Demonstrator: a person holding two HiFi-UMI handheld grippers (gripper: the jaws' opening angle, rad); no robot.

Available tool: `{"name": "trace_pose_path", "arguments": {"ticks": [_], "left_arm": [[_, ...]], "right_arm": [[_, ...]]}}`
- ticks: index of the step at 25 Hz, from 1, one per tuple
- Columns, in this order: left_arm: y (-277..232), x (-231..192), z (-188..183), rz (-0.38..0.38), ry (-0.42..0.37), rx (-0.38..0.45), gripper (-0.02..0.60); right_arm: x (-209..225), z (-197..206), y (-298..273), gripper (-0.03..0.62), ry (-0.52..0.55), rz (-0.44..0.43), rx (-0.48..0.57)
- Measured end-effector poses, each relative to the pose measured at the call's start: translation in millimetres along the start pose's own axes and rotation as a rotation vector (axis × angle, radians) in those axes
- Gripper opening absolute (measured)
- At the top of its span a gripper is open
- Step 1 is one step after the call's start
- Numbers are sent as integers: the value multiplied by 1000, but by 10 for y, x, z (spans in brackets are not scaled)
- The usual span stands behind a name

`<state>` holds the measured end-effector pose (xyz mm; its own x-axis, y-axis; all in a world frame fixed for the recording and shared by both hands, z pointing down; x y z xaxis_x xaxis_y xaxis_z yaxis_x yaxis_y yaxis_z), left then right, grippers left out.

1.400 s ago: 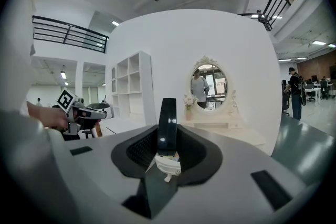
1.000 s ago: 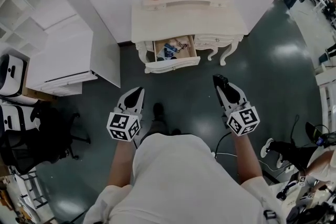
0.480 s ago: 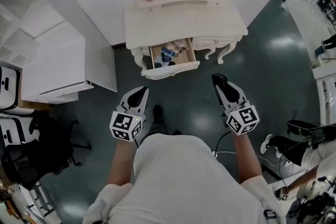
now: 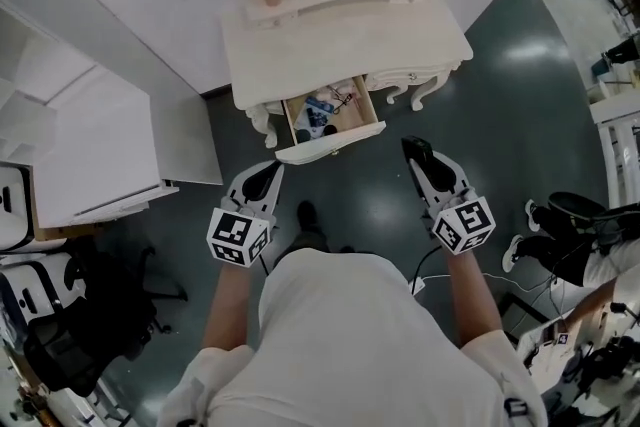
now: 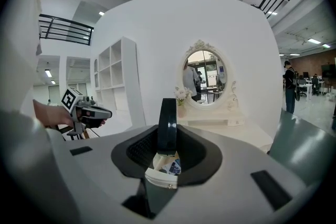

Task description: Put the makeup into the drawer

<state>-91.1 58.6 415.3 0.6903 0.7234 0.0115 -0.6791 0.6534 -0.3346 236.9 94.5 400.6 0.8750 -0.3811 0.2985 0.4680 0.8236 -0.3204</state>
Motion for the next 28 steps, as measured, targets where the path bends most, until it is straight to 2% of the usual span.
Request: {"name": "trace_pose_path", "arguments": {"ticks": [13,21,28], "left_arm": [[-391,-821,-45,114,-28,13,18],[-433,-1073,-24,120,-13,16,18],[-444,-1175,42,99,18,0,18]], "right_arm": [[-167,-191,-624,107,-1,65,8],[-181,-279,-848,107,-8,63,17],[-173,-292,-1039,107,-11,55,-16]]}}
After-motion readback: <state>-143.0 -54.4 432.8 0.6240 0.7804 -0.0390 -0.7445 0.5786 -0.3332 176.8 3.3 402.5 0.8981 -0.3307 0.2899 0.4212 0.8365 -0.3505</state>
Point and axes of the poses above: the fingertips, and each gripper's own axes: y backward along the fingers, x to its right, z out of its underside, the point moved 6 cm from there along y, backward along the fingers, and after that the axes turned 10 degrees about -y, right-handed, at the moved point
